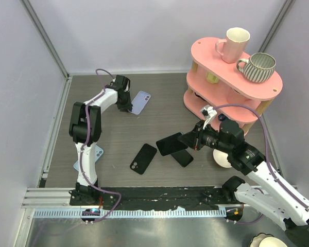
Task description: Put the phone into the phone case
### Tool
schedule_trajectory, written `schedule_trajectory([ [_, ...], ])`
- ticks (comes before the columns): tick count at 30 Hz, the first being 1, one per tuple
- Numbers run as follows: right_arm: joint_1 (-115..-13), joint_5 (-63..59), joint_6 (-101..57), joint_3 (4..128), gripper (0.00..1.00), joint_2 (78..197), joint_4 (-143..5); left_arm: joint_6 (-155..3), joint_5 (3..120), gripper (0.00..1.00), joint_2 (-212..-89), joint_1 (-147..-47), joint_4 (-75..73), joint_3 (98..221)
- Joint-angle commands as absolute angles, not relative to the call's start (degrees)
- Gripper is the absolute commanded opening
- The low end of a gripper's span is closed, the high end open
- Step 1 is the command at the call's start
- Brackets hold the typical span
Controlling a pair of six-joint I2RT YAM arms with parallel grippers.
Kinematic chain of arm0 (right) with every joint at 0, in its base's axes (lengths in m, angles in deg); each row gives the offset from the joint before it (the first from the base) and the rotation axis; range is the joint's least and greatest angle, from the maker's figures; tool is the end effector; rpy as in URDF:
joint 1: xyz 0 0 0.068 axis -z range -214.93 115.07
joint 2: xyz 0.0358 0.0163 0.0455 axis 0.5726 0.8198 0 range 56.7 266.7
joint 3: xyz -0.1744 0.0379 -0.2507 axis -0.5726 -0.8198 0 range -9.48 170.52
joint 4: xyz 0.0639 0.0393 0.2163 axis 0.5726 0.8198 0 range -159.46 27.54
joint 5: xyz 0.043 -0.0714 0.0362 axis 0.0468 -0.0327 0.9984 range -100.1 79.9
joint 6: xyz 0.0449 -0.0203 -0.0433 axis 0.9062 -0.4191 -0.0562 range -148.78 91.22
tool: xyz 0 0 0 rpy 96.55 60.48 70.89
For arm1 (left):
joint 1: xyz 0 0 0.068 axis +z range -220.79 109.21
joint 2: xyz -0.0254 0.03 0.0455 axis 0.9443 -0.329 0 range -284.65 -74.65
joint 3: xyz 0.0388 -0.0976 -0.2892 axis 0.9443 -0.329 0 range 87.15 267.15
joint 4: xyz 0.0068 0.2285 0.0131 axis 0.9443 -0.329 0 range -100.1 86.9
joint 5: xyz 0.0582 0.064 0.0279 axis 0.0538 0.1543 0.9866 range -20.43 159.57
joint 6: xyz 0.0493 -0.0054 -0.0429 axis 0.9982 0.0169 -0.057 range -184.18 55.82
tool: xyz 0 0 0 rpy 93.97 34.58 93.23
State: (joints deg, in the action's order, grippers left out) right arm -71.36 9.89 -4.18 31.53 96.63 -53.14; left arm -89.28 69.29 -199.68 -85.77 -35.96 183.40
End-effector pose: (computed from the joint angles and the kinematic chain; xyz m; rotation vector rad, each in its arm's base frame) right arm 0.0836 0.0836 0.3378 -0.4595 1.9019 1.0468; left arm 0.4488 -0.1204 0.2001 -0.2338 2.6581 -0.2371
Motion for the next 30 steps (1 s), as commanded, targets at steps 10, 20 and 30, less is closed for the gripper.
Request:
schedule_trajectory([
  [10,-71.41,-1.40,-2.42,35.43,0.01,95.64,-55.66,-113.21,61.74,0.41,-175.66,-91.26,-24.48,151.07],
  [20,-71.41,-0.69,-0.48,34.99,0.01,91.61,-54.43,-79.23,69.04,0.58,-182.74,-93.99,-42.01,174.75],
  [30,-71.41,0.53,0.48,34.29,0.01,91.07,-54.08,-74.37,71.85,0.49,-198.57,-93.99,-54.34,194.37],
])
